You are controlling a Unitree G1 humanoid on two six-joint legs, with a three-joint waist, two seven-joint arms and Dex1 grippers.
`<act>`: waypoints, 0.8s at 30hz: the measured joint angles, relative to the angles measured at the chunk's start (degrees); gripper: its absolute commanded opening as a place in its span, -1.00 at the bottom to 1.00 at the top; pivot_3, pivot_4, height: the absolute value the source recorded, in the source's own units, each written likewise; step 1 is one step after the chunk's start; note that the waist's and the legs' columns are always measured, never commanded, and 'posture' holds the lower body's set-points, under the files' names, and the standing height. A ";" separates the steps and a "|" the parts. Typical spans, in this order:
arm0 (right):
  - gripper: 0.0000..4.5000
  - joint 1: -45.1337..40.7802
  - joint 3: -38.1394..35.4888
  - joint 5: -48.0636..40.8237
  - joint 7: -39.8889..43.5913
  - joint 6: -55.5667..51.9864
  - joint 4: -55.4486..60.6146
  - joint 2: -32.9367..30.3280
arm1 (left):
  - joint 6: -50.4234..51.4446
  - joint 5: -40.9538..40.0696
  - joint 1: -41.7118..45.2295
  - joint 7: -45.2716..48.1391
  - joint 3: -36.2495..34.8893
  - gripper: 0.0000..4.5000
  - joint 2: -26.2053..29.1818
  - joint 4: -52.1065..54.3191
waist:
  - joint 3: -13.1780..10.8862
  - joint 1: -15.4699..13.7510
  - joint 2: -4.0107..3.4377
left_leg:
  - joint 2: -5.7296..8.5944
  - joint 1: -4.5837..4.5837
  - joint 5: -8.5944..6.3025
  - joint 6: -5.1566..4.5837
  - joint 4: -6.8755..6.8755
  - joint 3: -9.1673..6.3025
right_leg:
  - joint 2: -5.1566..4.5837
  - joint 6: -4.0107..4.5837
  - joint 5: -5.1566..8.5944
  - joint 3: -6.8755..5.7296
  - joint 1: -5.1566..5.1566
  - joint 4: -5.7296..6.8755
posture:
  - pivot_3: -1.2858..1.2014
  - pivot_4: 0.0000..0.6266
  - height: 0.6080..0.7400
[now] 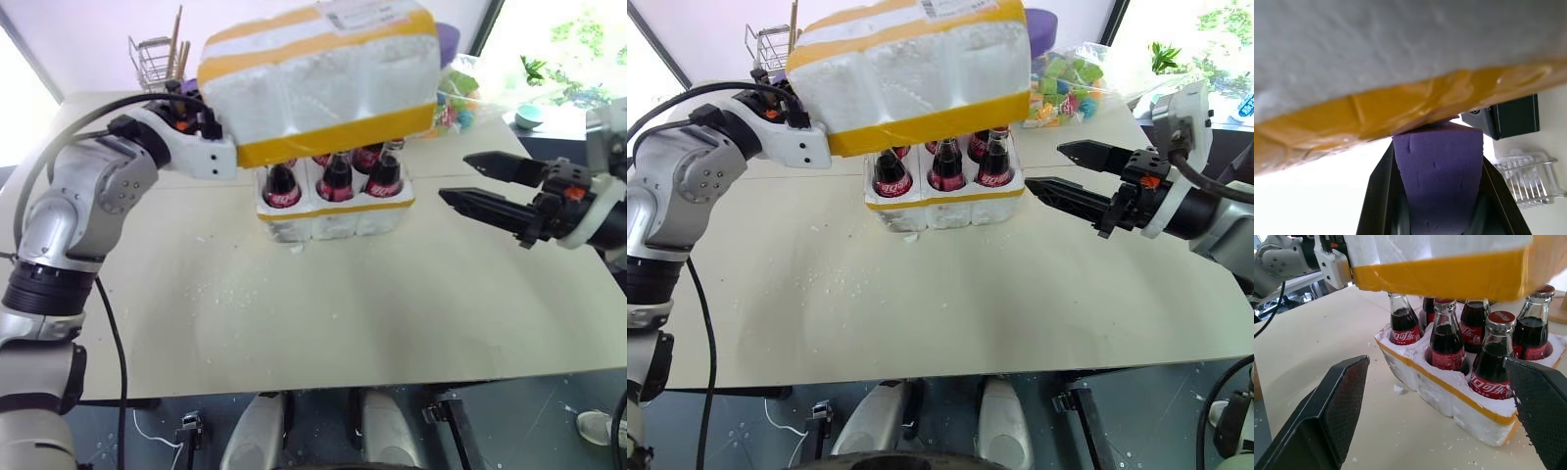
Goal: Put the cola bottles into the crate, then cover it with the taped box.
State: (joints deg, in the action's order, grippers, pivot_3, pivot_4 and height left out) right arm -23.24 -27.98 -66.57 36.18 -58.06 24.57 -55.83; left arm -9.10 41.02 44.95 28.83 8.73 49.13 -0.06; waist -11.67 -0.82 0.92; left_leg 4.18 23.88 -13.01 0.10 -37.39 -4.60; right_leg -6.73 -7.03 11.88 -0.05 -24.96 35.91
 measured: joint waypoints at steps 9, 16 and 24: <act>1.00 0.08 0.58 0.31 -0.02 1.11 -0.29 0.01 | -0.27 1.99 -1.76 2.14 2.14 -0.73 -0.91 1.39 | 0.00 0.28 0.00 | -0.02 -0.12 0.00 0.00 0.08 0.03 | 0.02 0.00 0.00 0.00 0.08 -0.08 | 0.03 -0.52 1.00; 1.00 0.13 0.90 0.65 -0.76 1.76 -0.71 0.82 | -1.64 4.12 -4.73 0.33 3.83 0.01 -0.88 -0.54 | 0.00 0.20 0.00 | -0.03 -0.19 0.00 -0.01 0.09 0.02 | 0.02 0.00 0.00 0.01 0.15 -0.11 | 0.03 -0.52 1.00; 1.00 2.06 0.90 1.96 0.16 2.34 -0.69 0.69 | -4.22 2.13 -7.47 -1.77 2.65 0.67 0.00 -2.54 | 0.00 0.12 0.00 | -0.03 -0.20 0.00 0.00 0.09 0.00 | 0.01 0.00 0.00 0.01 0.16 -0.12 | 0.03 -0.52 1.00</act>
State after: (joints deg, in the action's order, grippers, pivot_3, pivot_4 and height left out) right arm -21.18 -27.08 -64.61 36.34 -55.72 23.88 -55.15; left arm -13.32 43.15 37.49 27.05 11.38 49.13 -2.60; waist -11.67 -0.70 0.92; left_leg 4.16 23.68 -13.02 0.10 -37.30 -4.60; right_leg -6.72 -7.03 11.88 -0.04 -24.80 35.79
